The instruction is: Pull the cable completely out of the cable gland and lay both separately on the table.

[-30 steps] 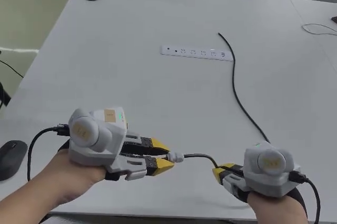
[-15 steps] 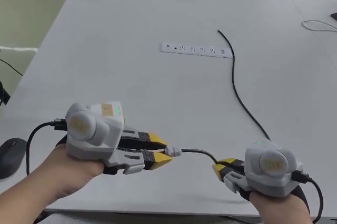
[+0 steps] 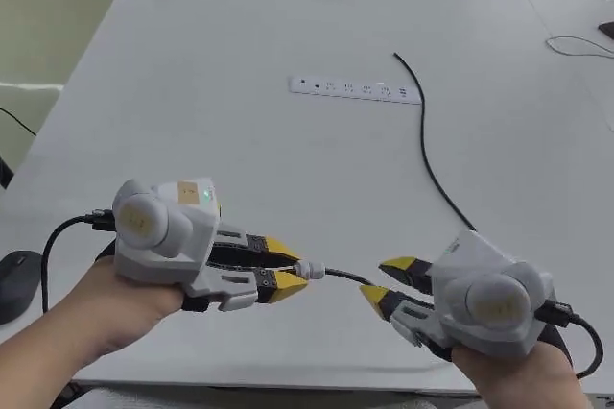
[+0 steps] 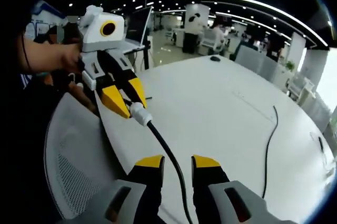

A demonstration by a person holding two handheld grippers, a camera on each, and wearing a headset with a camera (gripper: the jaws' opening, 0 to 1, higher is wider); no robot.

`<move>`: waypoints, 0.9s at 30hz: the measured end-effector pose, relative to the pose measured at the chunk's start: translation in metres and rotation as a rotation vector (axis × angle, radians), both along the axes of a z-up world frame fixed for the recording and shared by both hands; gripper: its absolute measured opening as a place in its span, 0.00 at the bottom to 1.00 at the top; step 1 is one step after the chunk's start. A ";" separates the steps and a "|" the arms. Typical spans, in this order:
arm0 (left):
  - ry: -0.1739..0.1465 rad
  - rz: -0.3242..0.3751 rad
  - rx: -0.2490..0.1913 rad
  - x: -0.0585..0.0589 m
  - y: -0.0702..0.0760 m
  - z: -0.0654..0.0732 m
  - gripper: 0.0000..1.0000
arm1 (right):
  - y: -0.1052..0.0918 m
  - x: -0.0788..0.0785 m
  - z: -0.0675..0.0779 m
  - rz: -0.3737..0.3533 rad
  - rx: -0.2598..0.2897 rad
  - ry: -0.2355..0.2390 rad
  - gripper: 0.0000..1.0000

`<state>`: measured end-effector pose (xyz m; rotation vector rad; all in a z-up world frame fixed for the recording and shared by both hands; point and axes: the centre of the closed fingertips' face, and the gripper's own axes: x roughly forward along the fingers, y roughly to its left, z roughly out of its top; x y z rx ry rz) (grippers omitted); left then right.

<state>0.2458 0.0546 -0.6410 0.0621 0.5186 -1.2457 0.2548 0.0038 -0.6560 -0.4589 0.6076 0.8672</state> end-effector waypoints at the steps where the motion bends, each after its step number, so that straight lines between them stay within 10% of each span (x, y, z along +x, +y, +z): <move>1: 0.000 -0.002 0.001 0.000 0.000 0.000 0.15 | 0.004 0.000 0.001 0.026 -0.021 -0.019 0.16; 12: -0.003 0.004 -0.007 0.001 0.001 0.002 0.15 | 0.036 -0.001 0.002 0.184 -0.132 -0.129 0.06; 27: -0.009 -0.002 0.001 -0.001 0.000 0.000 0.15 | 0.039 -0.005 -0.002 0.241 -0.162 -0.150 0.00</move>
